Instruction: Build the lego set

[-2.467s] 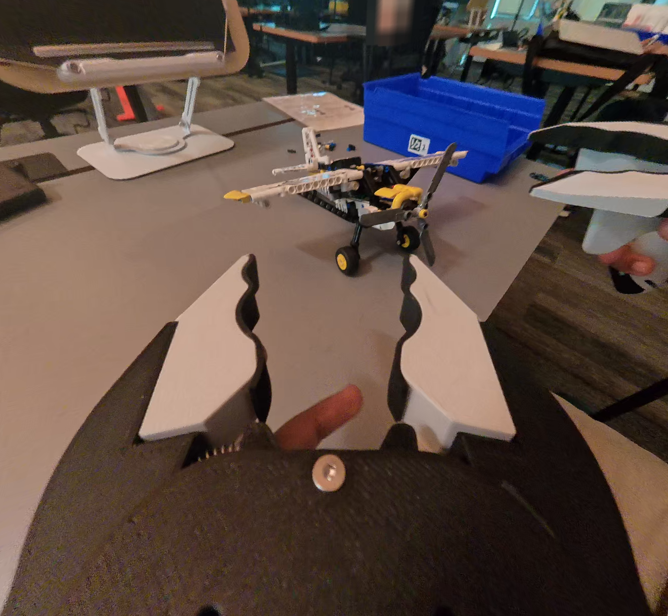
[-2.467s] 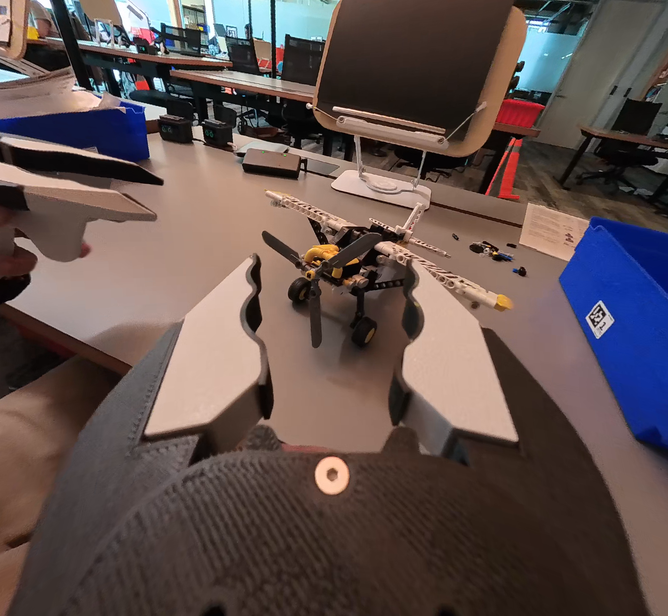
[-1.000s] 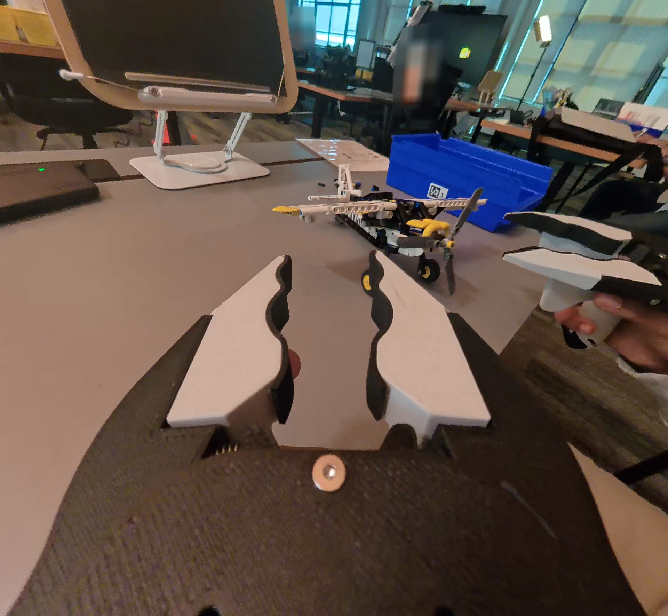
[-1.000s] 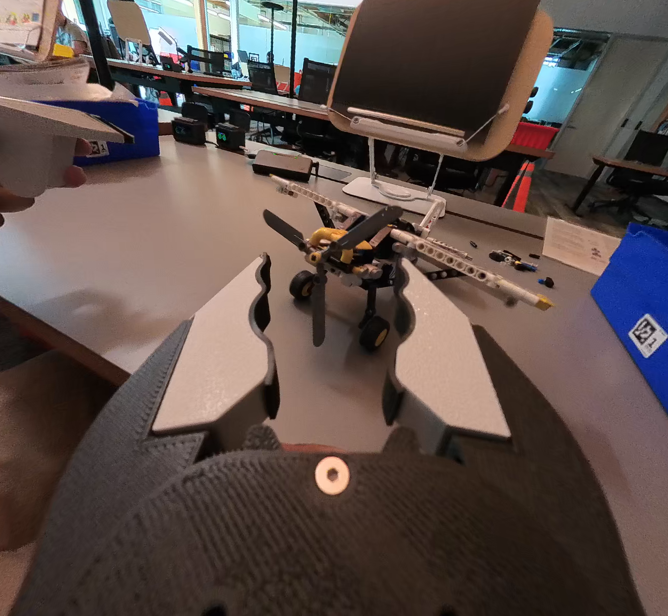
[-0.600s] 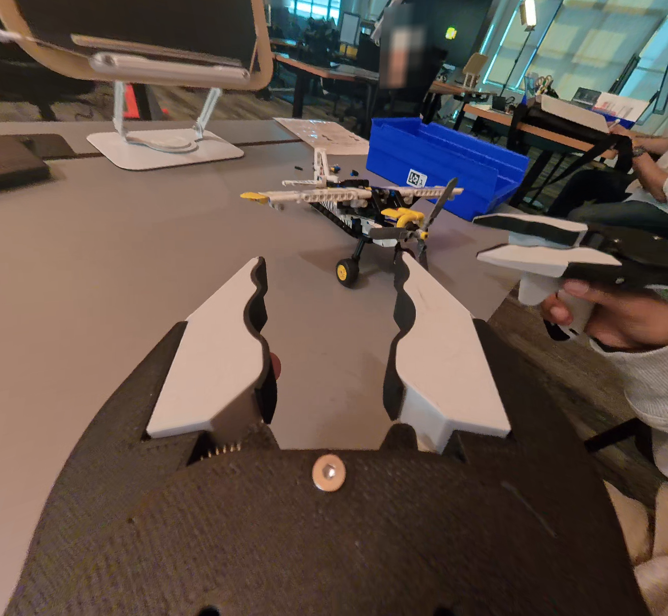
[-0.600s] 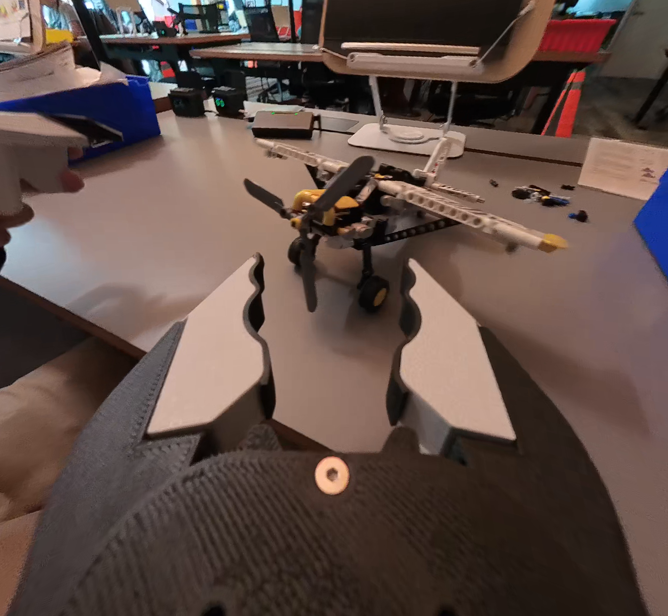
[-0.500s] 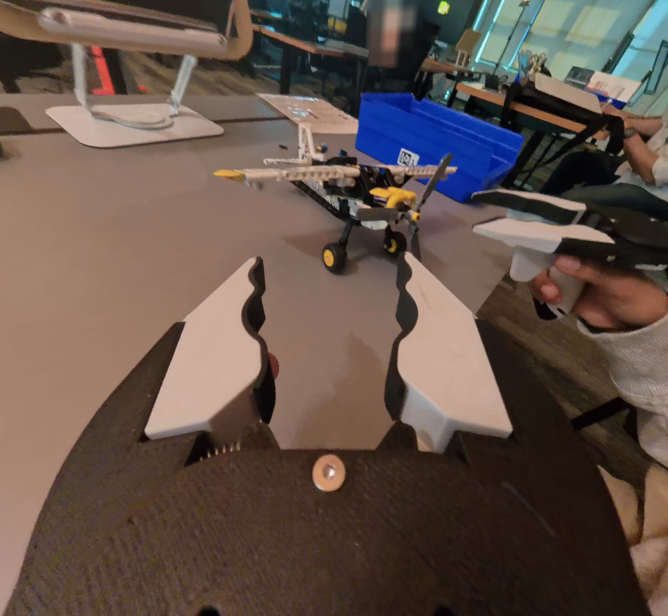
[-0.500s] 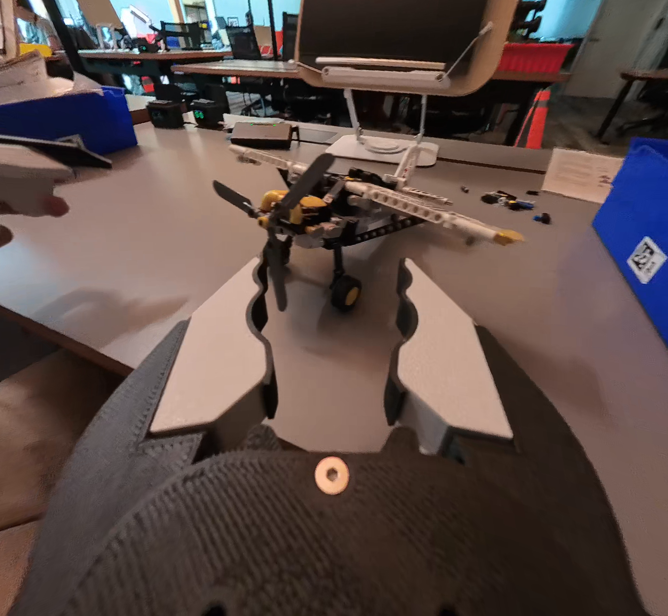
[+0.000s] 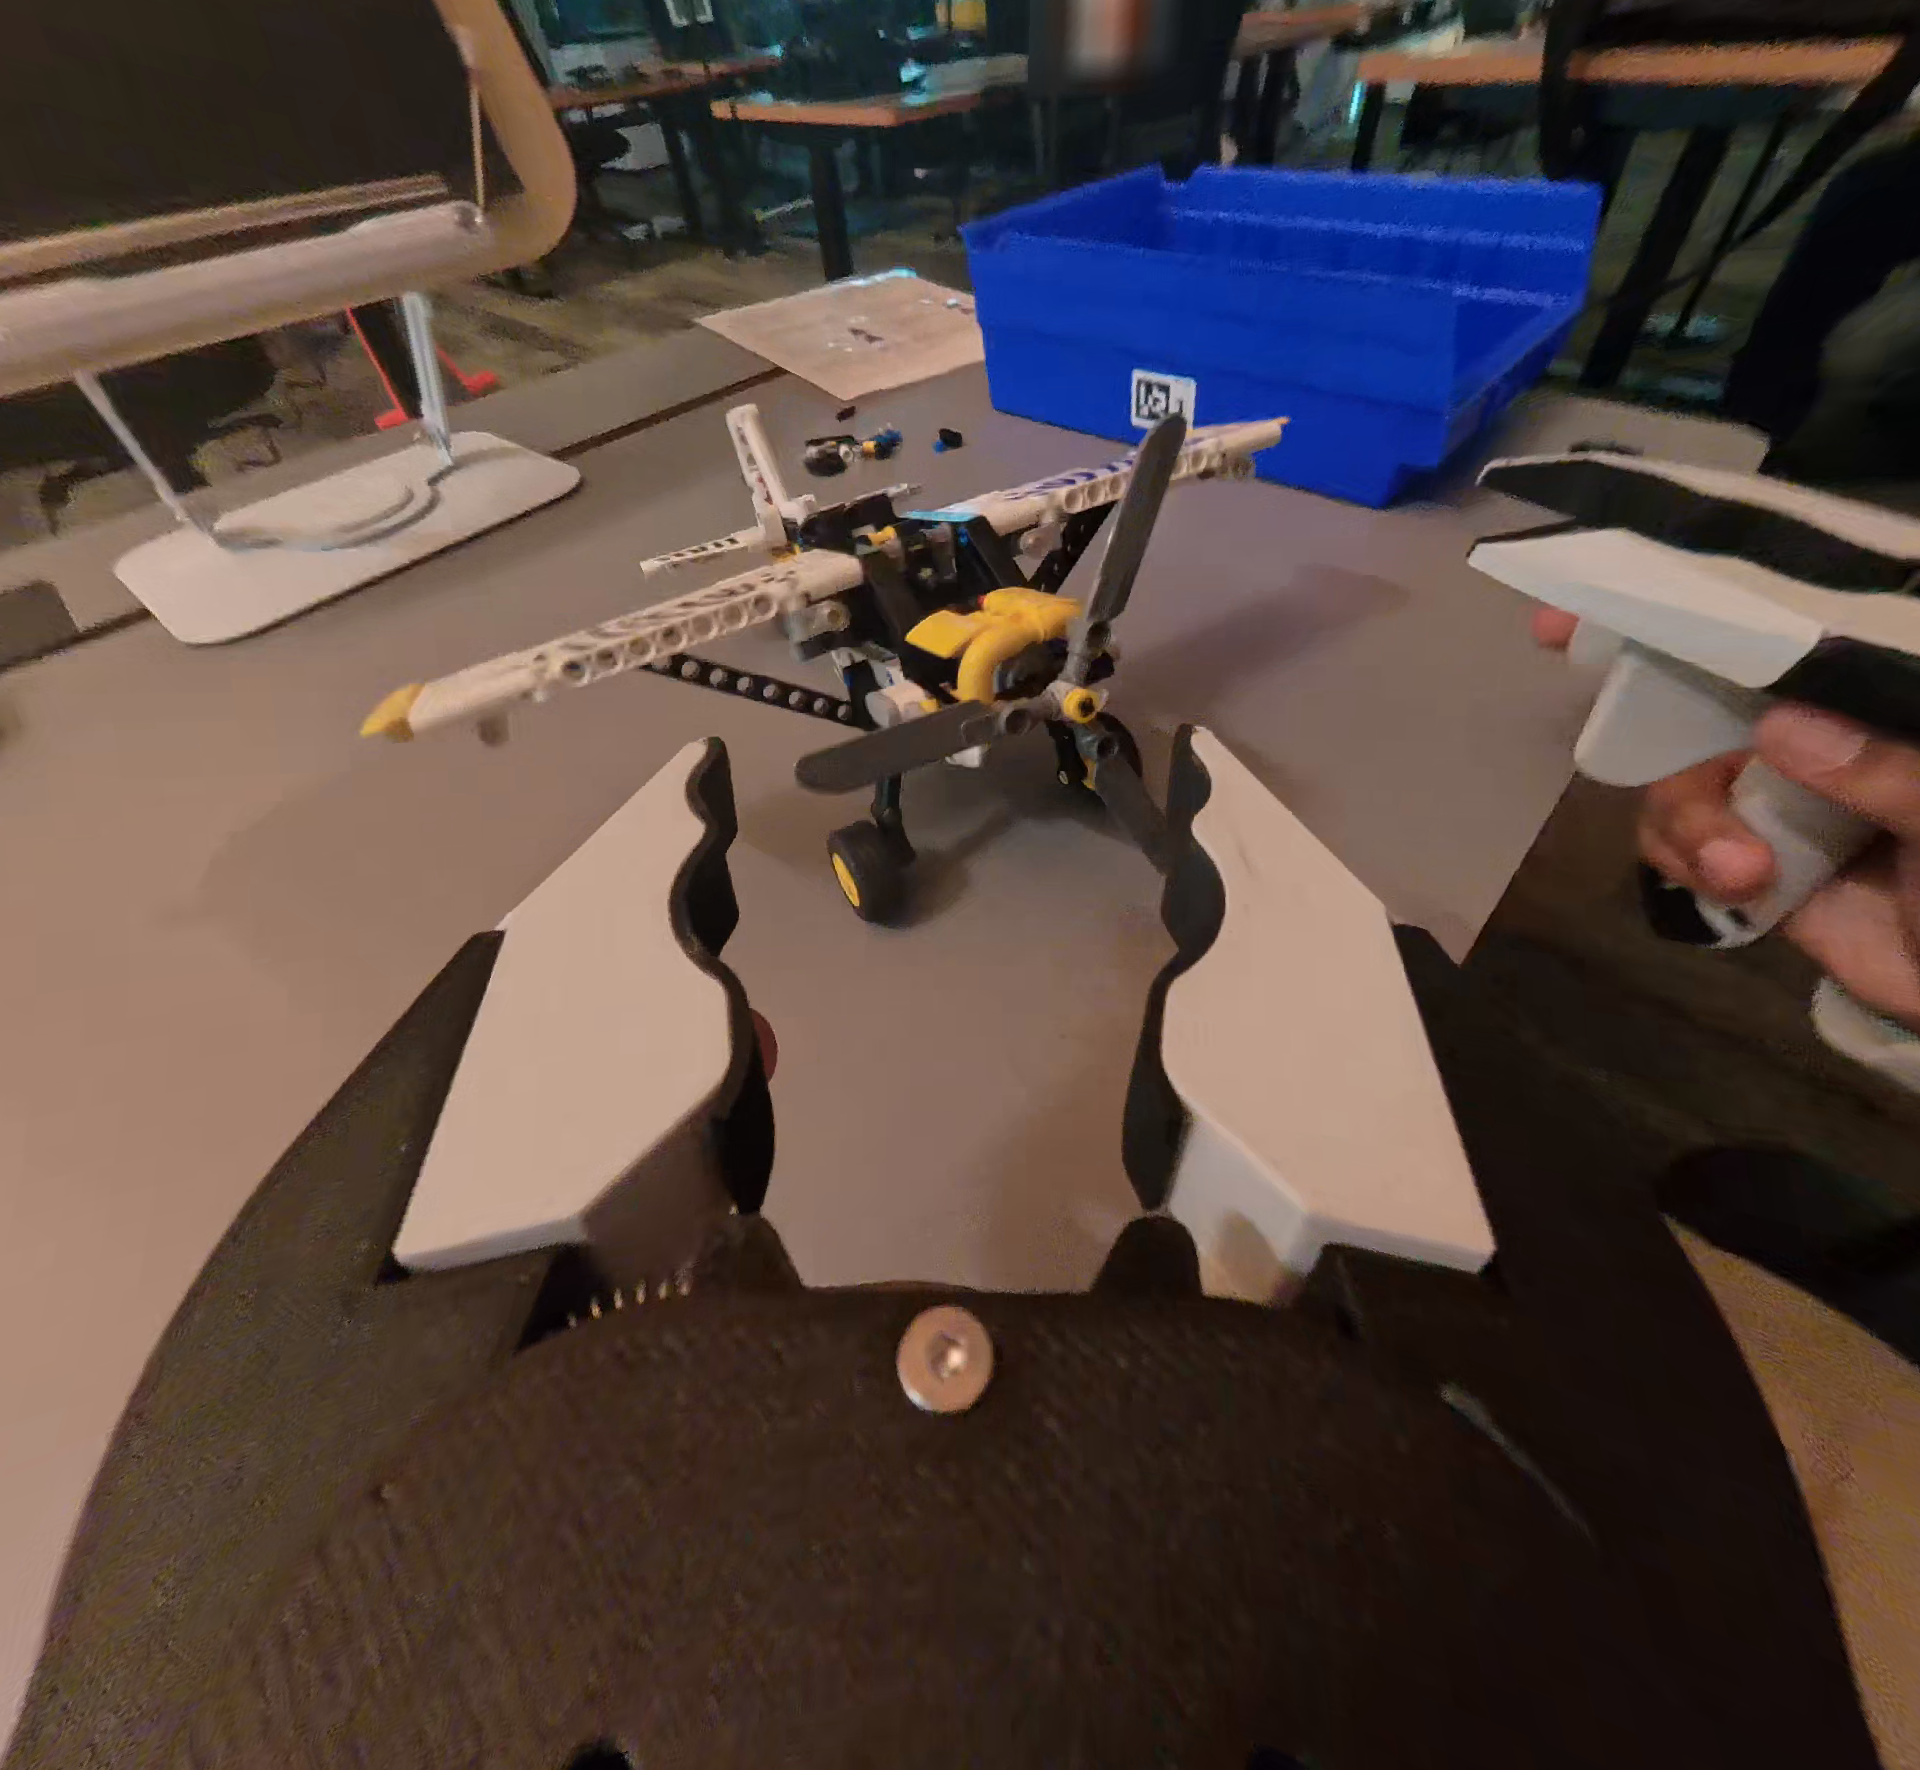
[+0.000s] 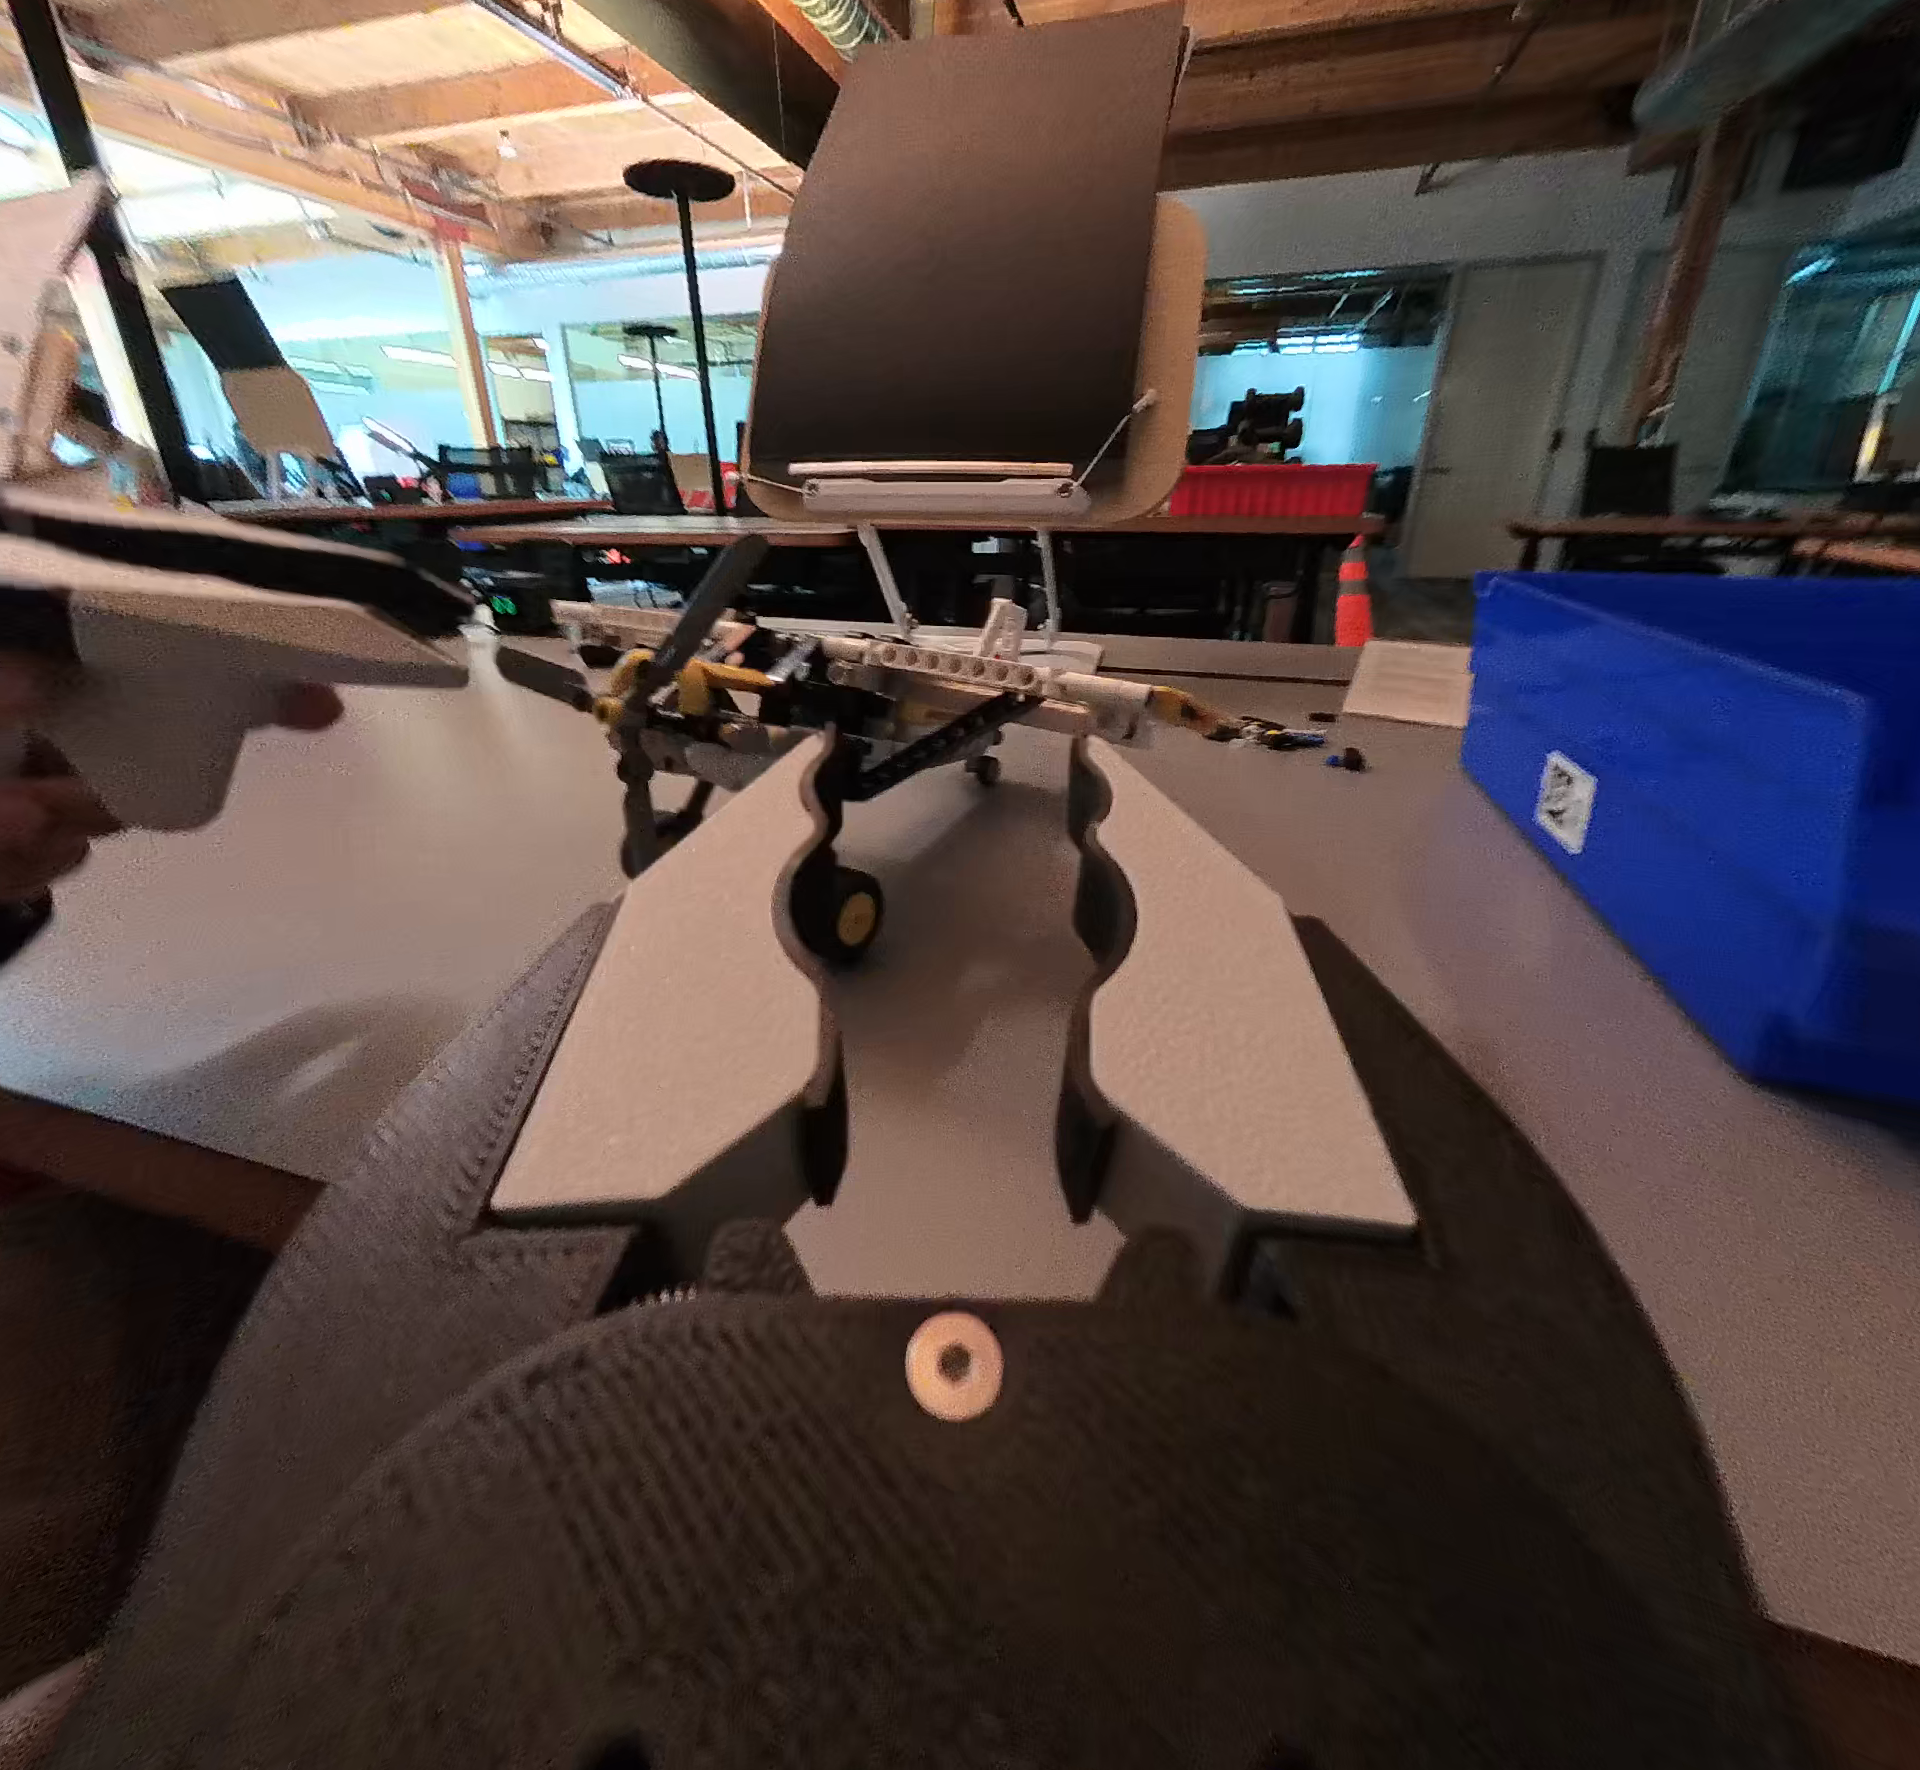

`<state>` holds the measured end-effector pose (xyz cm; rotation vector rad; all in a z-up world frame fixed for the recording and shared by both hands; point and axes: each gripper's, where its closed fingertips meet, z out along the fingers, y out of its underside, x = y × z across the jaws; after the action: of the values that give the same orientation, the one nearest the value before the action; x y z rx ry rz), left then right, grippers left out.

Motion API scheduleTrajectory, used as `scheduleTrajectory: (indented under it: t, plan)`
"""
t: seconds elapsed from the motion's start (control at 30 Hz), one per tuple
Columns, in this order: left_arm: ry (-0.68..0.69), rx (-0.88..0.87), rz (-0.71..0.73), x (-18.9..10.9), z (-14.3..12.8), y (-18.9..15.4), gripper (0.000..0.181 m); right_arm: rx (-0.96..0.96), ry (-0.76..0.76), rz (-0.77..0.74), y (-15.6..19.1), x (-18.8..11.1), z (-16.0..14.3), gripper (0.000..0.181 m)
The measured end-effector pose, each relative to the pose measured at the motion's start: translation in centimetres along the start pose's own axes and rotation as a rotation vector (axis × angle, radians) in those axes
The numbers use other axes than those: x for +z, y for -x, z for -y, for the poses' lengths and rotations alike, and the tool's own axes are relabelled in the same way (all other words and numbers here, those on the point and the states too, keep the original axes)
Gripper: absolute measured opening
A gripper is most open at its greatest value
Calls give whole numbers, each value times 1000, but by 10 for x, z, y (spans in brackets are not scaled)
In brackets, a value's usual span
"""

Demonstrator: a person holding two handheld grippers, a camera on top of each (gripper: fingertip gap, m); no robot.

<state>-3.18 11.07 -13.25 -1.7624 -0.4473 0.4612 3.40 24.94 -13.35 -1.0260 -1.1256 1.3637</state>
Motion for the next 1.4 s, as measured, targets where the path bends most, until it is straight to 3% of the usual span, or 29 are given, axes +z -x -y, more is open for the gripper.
scheduleTrajectory:
  t: [0.1,0.23,0.37,0.47,0.6,0.73,0.87,1.2,1.33,1.4]
  plan:
    - [88,50,-43,15,0,-13,75,-93,25,-22,-6,-3,-5,41]
    - [102,50,-75,35,14,-25,78,-101,57,-10,-4,-1,-16,42]
    - [115,164,2,57,24,-22,82,-79,67,14,1,0,-21,42]
    - [122,231,132,67,28,-1,81,-71,69,19,1,0,-21,42]
    - [100,165,246,58,30,27,67,-9,60,18,-4,-1,-20,42]
    - [104,116,225,50,24,31,70,62,48,18,-8,-2,-20,42]
    - [86,123,178,48,28,17,57,89,51,25,-6,-1,-21,42]
    - [82,229,4,57,27,-38,47,92,64,21,-6,0,-24,41]
    - [127,326,13,58,18,-43,52,103,62,19,-7,-1,-24,41]
    - [124,343,81,58,18,-33,66,103,62,19,-7,-1,-24,41]
